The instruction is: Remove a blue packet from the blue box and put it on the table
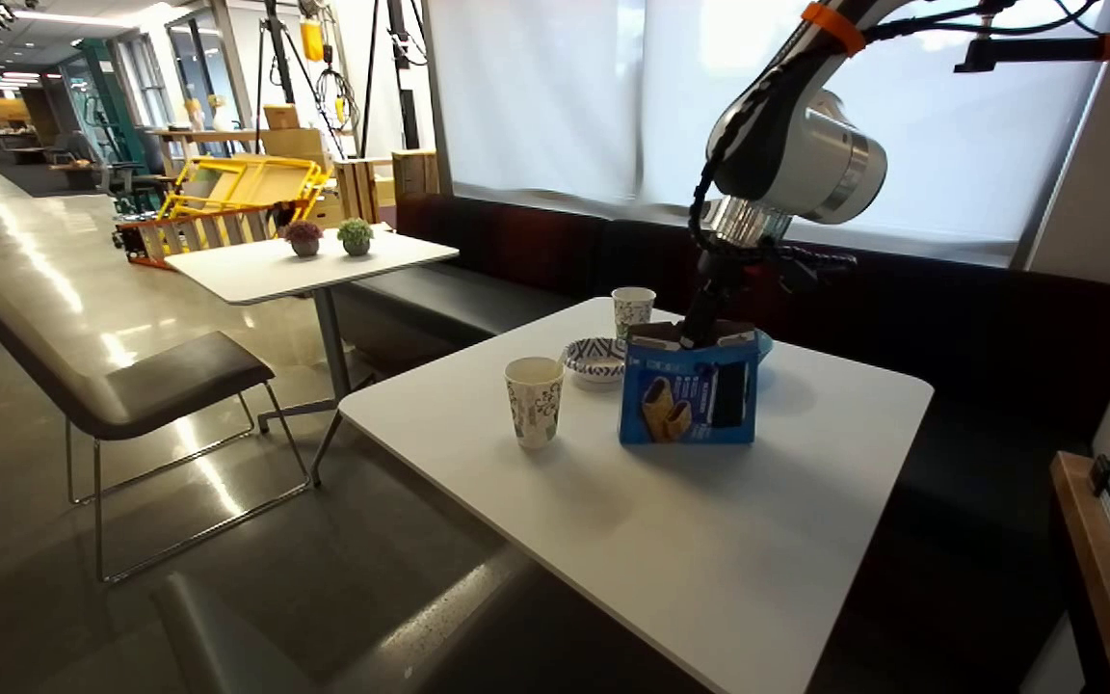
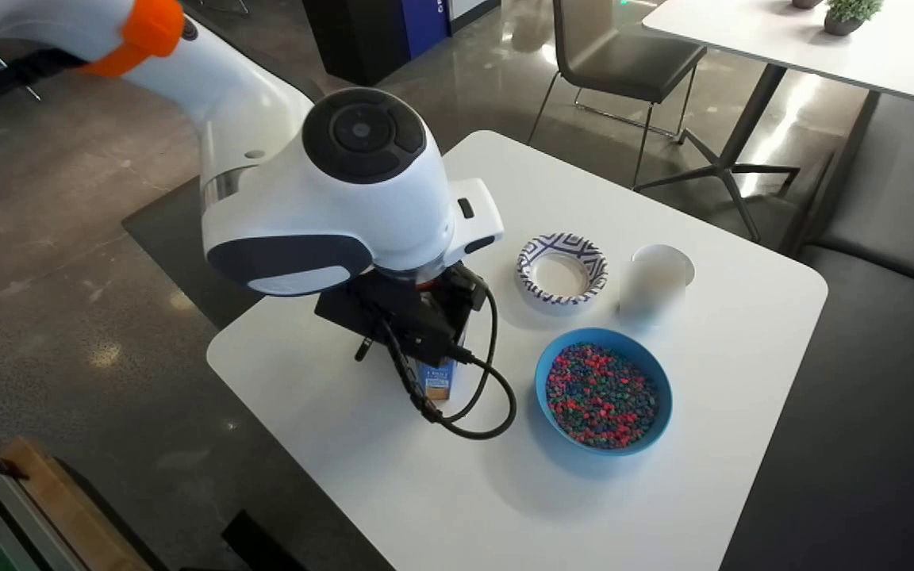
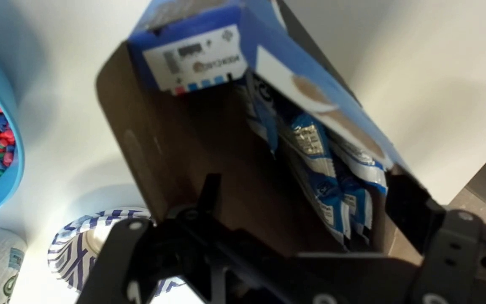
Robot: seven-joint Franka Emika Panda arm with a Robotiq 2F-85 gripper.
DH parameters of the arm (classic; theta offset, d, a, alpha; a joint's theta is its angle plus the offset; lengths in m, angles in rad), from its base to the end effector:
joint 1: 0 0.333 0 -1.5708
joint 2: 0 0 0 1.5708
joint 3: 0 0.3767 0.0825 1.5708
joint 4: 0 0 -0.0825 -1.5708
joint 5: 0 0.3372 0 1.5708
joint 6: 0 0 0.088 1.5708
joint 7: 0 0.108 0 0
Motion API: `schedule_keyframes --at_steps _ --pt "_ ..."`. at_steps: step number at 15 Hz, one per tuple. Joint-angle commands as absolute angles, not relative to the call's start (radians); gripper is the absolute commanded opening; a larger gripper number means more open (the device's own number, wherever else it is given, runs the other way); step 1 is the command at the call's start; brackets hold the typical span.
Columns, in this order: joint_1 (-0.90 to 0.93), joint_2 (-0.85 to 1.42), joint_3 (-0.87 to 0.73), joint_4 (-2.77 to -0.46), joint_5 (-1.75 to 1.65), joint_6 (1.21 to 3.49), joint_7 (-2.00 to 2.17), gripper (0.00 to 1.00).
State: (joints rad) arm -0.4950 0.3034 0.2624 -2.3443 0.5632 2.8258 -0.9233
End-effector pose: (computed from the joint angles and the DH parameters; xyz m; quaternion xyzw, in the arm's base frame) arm 0.5011 -0.1513 0.3188 -0.9830 -0.0735 -0.1483 0.0791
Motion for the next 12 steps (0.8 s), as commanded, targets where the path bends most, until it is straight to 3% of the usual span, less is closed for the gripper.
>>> schedule_keyframes --at_steps 1,8,9,10,12 --pt "-0.495 0.303 0.263 -2.344 0.563 2.826 -0.923 1.0" --pt "-0.576 0.334 0.38 -2.3 0.704 2.805 -1.13 1.0" --pt "-0.586 0.338 0.394 -2.296 0.72 2.807 -1.162 0.95" --pt "-0.594 0.343 0.403 -2.294 0.728 2.799 -1.182 0.74" --pt "-0.609 0.35 0.417 -2.29 0.737 2.781 -1.218 0.69"
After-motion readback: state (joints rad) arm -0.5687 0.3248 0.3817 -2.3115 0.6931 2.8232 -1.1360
